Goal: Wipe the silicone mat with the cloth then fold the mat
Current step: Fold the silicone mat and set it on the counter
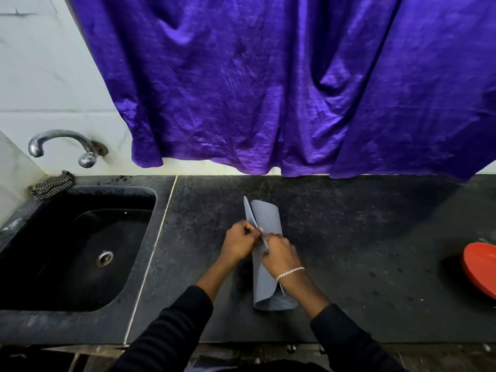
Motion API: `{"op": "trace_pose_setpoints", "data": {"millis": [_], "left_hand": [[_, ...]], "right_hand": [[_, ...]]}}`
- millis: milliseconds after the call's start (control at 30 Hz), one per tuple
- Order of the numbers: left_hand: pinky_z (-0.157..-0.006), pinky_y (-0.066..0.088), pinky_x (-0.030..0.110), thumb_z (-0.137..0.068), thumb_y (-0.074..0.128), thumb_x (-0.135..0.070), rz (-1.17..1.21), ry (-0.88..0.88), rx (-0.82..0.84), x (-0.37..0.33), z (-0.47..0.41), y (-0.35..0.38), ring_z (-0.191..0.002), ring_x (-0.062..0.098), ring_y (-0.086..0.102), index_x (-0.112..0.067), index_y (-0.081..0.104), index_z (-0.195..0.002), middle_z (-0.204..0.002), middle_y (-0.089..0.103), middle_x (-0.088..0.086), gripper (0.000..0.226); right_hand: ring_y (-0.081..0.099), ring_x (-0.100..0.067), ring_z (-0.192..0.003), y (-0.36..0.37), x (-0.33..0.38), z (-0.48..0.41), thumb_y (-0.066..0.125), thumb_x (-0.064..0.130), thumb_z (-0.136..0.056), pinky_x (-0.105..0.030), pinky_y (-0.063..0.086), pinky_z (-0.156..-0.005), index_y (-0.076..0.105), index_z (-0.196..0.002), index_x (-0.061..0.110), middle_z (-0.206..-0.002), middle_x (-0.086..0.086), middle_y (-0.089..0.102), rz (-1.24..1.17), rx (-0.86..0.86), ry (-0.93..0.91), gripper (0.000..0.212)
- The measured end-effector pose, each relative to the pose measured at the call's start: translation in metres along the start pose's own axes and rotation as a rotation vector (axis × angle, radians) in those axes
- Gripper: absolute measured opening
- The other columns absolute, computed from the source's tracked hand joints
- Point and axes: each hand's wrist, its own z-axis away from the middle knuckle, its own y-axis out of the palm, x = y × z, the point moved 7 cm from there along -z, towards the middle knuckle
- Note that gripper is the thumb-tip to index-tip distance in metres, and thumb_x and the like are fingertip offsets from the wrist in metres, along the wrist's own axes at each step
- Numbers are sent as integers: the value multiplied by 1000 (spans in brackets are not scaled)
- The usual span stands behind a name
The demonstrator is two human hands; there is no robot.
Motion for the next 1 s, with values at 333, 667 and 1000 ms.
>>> {"op": "trace_pose_setpoints", "data": {"millis": [333,667,1000], "left_hand": [[-121,14,59,-85,54,-17,-1011,656,386,-42,-27,-8,-156,28,-6,-33,41,-150,-167,16,-3,68],[-104,32,43,-92,55,-21,-1099,766,330,-23,-40,-53,-147,26,29,-25,63,-115,-130,61,-4,25],[-80,43,37,-88,58,-23,-898,763,182,-20,-30,-135,-104,18,55,-25,61,-96,-102,64,-6,9]], "right_hand": [[68,-34,-102,-8,19,1,54,8,-88,-40,56,-81,63,-124,14,-112,-9,65,47,-36,-5,37],[67,-34,-104,-18,37,-3,55,13,-87,-40,56,-83,70,-118,24,-116,-7,67,97,36,-45,36],[69,-25,-103,-30,86,-27,55,9,-85,-41,59,-84,69,-118,35,-118,3,70,134,52,-130,45]]}}
